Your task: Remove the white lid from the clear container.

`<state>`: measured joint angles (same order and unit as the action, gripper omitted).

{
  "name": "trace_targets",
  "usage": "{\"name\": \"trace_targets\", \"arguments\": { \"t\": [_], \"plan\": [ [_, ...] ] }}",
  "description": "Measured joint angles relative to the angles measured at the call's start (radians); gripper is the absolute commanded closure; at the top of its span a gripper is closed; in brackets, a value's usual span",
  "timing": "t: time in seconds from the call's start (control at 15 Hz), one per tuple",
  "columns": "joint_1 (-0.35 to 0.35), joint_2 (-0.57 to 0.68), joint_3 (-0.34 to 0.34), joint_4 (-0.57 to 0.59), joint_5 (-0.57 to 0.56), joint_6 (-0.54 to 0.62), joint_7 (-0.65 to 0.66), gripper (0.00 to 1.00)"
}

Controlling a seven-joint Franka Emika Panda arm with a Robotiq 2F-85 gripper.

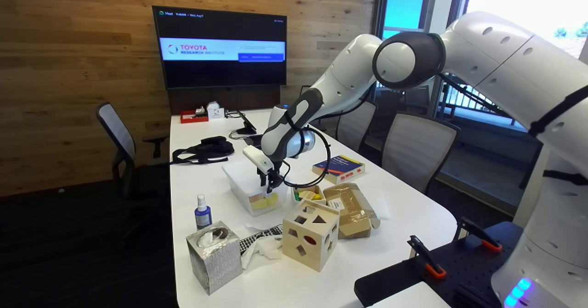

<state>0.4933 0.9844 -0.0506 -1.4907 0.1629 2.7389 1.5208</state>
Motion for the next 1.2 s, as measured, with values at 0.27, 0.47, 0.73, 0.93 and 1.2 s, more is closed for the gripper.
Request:
{"name": "trace_targets", "arguments": {
  "t": [0.27, 0.47, 0.73, 0.93, 1.2],
  "plan": [
    [0.0, -0.053, 0.017, -0.001, -0.025, -0.068, -0.005, 0.84],
    [-0.006, -0.095, 0.041, -0.001, -0.038, -0.12, -0.033, 0.84],
    [-0.022, -0.128, 0.068, 0.0, -0.039, -0.186, -0.078, 0.84],
    [-0.028, -0.135, 0.07, 0.002, -0.04, -0.212, -0.086, 0.33],
    [-0.049, -0.124, 0.073, 0.018, -0.04, -0.245, -0.128, 0.04]
  ]
}}
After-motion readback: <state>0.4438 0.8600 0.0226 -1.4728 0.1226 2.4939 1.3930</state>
